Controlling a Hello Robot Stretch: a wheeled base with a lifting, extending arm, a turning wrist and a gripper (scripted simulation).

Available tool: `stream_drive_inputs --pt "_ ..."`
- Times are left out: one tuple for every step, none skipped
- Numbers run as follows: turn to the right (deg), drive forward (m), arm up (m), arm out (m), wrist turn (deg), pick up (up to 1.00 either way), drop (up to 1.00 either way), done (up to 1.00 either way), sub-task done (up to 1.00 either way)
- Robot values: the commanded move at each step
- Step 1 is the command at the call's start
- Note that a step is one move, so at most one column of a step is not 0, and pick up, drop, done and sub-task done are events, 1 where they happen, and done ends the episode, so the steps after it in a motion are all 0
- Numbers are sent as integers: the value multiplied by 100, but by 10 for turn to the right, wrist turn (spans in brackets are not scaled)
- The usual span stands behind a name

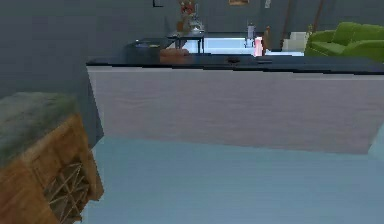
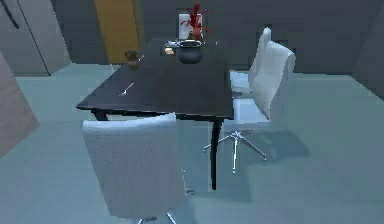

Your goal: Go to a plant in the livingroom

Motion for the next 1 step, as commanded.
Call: stream_drive_inputs --pt "-150 0 0 0 0 0 0 0 0"
